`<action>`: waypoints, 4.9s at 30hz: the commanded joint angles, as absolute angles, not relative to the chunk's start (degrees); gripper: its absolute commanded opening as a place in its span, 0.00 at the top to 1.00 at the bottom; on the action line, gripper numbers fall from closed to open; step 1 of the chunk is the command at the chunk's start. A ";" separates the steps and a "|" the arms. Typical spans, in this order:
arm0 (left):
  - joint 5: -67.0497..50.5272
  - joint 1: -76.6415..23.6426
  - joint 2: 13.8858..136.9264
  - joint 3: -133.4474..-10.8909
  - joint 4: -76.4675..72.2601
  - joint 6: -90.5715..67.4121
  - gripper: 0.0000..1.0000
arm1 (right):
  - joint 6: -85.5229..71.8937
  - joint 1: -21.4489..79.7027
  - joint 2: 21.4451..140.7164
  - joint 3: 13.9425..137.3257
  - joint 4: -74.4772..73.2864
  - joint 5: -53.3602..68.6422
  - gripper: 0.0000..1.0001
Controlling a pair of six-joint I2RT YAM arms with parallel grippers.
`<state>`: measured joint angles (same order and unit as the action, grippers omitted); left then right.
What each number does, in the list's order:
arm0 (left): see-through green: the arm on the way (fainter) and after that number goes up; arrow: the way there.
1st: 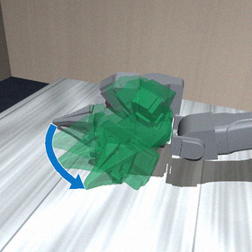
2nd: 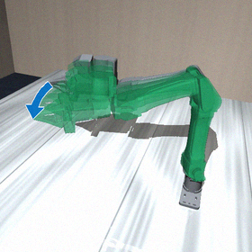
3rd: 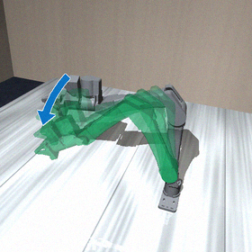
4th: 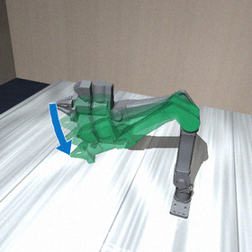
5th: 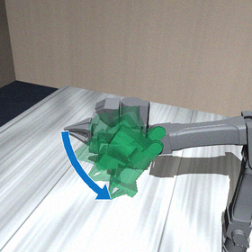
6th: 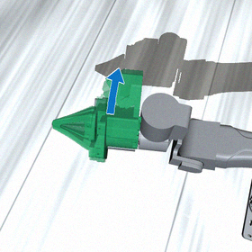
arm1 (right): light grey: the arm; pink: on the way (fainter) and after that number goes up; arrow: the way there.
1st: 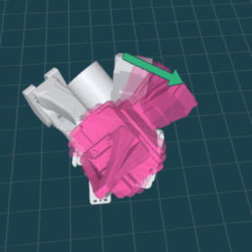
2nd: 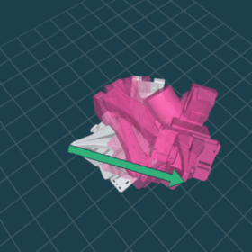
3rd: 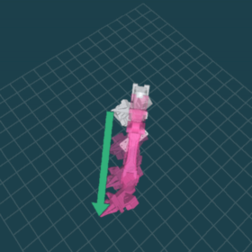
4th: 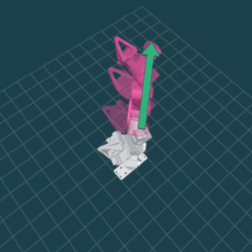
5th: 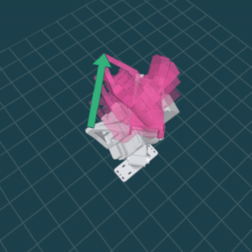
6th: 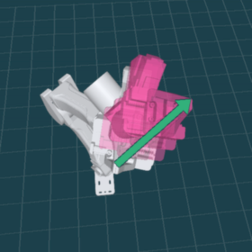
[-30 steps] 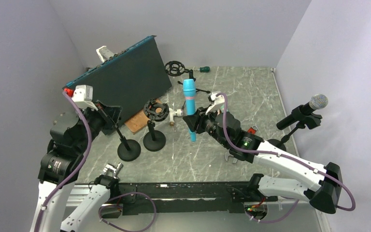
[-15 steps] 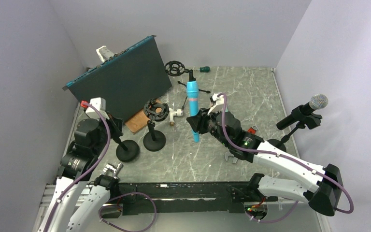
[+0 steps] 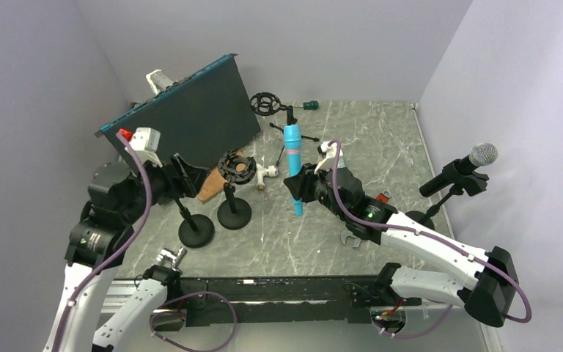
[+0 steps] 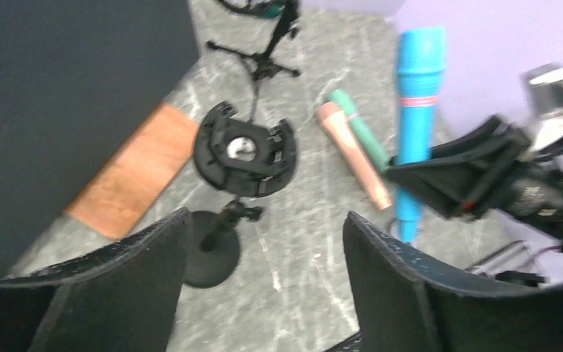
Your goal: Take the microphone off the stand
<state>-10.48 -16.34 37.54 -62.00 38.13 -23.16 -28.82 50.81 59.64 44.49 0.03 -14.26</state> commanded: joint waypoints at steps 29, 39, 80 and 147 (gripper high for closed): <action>15.98 -16.22 45.63 -83.24 69.82 -45.55 0.20 | -29.96 48.08 56.35 41.15 4.85 -11.53 1.00; 18.01 -16.24 50.61 -84.47 74.08 -54.83 0.31 | -29.80 48.08 54.90 40.61 4.33 -12.30 1.00; 22.21 -16.23 47.09 -57.47 65.08 -56.66 0.02 | -23.41 45.00 62.91 42.98 -3.93 -15.88 1.00; 15.27 -34.34 18.86 -48.87 18.14 -0.70 0.05 | -19.82 44.03 67.18 100.33 -50.16 -44.56 0.00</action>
